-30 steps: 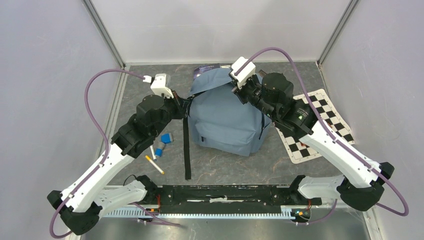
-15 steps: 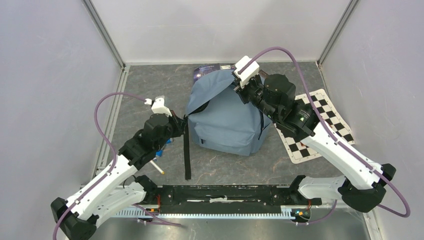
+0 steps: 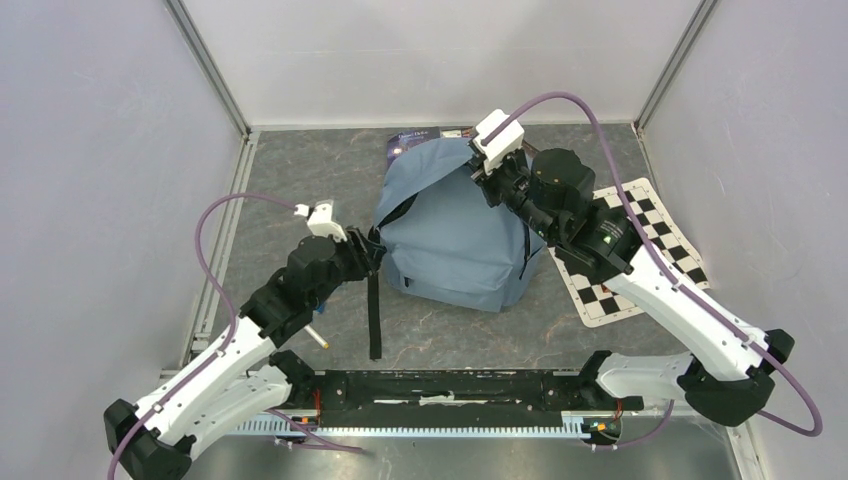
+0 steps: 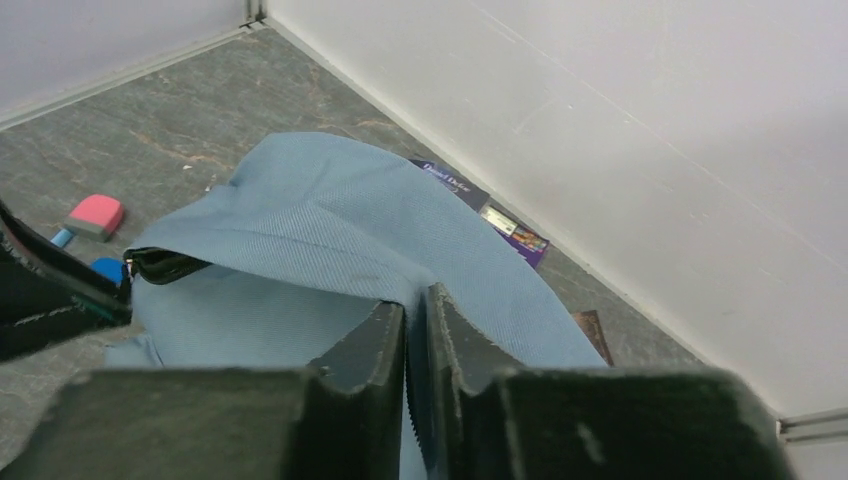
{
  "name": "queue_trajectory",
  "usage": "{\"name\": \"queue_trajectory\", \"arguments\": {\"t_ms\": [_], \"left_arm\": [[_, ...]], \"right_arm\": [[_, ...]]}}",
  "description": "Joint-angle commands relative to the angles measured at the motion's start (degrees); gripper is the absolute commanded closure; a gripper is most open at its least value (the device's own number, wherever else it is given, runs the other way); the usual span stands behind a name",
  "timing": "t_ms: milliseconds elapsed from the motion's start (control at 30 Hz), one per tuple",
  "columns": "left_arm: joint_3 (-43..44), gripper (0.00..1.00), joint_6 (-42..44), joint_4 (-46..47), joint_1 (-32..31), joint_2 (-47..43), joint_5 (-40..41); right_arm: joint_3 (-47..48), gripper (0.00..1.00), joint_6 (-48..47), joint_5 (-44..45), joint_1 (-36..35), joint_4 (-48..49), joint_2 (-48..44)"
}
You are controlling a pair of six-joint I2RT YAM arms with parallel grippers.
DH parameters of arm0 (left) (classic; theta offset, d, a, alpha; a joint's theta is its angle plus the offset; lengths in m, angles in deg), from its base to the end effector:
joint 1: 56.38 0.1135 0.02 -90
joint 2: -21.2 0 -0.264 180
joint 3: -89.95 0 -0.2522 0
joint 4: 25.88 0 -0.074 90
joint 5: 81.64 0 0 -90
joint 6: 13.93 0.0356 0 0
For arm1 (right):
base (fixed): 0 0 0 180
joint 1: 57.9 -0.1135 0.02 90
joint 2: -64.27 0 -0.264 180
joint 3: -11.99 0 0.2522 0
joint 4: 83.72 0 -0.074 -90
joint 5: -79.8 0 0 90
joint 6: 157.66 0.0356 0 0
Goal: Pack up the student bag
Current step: Unzip the student bag at the center of the board.
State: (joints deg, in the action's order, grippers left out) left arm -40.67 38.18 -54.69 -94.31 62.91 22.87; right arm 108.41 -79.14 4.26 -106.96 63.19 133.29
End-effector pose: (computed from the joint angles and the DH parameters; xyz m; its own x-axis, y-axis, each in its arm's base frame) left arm 0.1427 -0.0999 0.2837 -0.4768 -0.3822 -0.7916 0.1495 0.8521 -0.5015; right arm 0.1753 0.1886 0.4653 0.0495 -0.2370 -0.9702 -0.5702 0.7909 -0.2223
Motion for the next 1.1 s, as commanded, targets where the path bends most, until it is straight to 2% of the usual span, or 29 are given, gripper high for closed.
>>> {"name": "queue_trajectory", "arguments": {"t_ms": [0, 100, 267, 433, 700, 1067], "left_arm": [[8.31, 0.31, 10.44, -3.07, 0.49, 1.01, -4.17], [16.13, 0.15, 18.18, -3.74, 0.49, 2.84, -7.08], [24.05, 0.16, 26.88, -2.69, 0.34, 5.70, -14.20], [24.51, 0.19, 27.52, 1.13, -0.70, 5.30, -25.24], [25.81, 0.20, 29.97, 1.68, -7.01, 8.35, -21.89], [32.76, 0.14, 33.69, -2.03, -7.16, 15.59, -11.99]], "right_arm": [[0.45, 0.77, 0.39, 3.30, 0.39, 1.52, -3.30], [0.23, 0.57, 1.51, 2.83, 0.45, -1.11, -4.13], [-1.60, 0.41, 5.00, 0.77, 0.45, -4.10, -6.39], [-4.92, 0.33, 7.13, -0.96, 0.38, -3.36, -8.89], [-4.12, 0.32, 6.48, 0.53, 0.44, -4.03, -7.83], [-4.06, 0.32, 6.40, 0.52, 0.41, -4.30, -7.92]]}}
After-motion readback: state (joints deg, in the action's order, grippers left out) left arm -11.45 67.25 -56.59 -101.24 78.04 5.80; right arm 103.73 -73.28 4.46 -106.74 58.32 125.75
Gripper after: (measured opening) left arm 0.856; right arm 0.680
